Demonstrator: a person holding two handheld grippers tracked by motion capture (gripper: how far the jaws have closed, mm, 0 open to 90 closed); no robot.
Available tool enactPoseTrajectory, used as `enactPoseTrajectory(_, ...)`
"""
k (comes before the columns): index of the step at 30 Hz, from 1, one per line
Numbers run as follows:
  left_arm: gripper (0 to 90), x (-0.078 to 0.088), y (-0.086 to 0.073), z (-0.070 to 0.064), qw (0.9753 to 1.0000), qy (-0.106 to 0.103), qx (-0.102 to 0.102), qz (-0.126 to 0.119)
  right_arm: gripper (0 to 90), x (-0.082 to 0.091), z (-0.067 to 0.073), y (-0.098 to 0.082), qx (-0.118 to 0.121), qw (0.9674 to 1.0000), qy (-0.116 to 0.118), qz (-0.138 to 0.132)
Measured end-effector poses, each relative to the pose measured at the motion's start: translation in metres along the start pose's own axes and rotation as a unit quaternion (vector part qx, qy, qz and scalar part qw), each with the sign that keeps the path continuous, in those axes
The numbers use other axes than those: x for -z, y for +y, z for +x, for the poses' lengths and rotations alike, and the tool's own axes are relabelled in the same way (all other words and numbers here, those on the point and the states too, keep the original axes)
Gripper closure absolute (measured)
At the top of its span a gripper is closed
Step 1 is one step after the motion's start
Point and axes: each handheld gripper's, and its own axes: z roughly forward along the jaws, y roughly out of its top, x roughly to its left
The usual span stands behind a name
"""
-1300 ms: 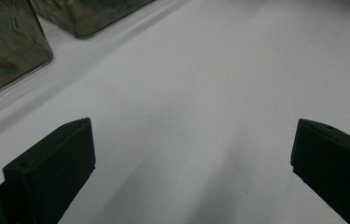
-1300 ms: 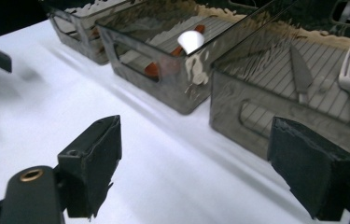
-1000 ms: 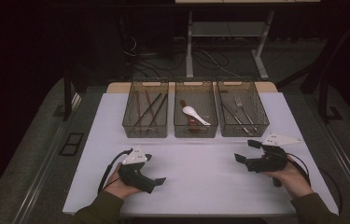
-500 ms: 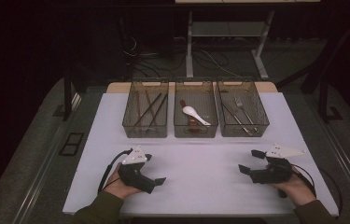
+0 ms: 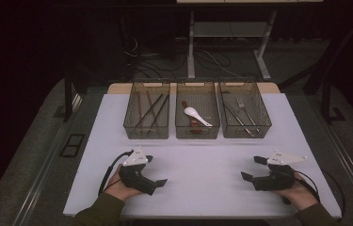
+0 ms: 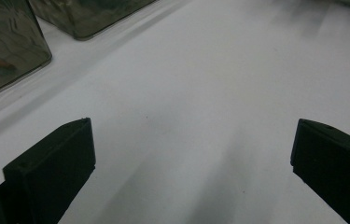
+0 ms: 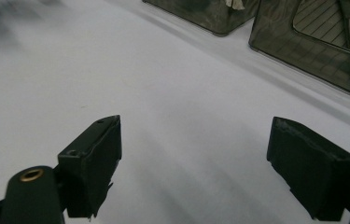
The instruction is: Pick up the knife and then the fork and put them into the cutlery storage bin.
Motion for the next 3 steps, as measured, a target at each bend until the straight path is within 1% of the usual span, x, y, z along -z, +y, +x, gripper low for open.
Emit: enactPoseTrajectory(3,0.0,-0.0002,0.0000,0.0000,1.0000,0.000,0.000,-0.001,18.1,-0.0003,0.0008,0.0000,0.001,1.0000,-0.001,0.001)
